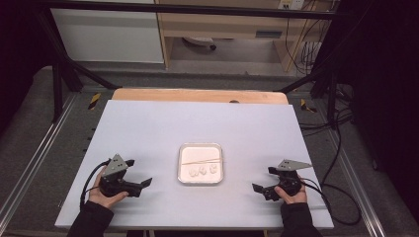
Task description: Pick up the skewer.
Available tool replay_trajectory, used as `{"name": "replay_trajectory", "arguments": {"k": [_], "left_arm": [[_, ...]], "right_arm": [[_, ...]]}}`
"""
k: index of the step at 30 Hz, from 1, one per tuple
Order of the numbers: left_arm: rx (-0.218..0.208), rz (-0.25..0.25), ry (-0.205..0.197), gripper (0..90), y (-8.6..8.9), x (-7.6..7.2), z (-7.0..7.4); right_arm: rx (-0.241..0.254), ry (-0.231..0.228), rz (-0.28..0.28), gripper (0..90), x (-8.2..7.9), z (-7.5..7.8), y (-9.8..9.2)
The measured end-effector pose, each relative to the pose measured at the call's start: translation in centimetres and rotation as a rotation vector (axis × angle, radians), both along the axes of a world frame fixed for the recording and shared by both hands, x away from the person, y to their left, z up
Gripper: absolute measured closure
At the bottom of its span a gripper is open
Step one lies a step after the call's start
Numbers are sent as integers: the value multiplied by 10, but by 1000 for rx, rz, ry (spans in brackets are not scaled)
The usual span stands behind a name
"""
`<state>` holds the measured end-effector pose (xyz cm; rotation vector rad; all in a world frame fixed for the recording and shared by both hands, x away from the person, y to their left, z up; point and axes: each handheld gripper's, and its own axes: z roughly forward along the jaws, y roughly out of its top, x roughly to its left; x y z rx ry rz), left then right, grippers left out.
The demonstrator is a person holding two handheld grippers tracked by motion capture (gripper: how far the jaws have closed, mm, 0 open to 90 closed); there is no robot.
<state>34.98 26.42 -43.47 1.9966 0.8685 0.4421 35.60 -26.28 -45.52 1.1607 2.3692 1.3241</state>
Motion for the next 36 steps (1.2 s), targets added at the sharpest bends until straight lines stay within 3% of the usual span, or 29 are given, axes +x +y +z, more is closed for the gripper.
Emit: {"name": "replay_trajectory", "arguments": {"k": [7, 15, 23, 31, 36], "left_arm": [[11, 5, 11, 86, -16, 7, 10], [22, 3, 0, 266, -43, 17, 21], [33, 15, 3, 417, -63, 25, 20], [12, 21, 36, 577, -84, 35, 18], [21, 26, 47, 670, -91, 41, 16]], "right_arm": [[2, 3, 0, 6, 0, 0, 0], [1, 7, 0, 6, 0, 0, 1], [-2, 6, 3, 7, 1, -1, 1], [-1, 8, 4, 7, 1, -1, 1], [-1, 10, 3, 7, 1, -1, 2]]}}
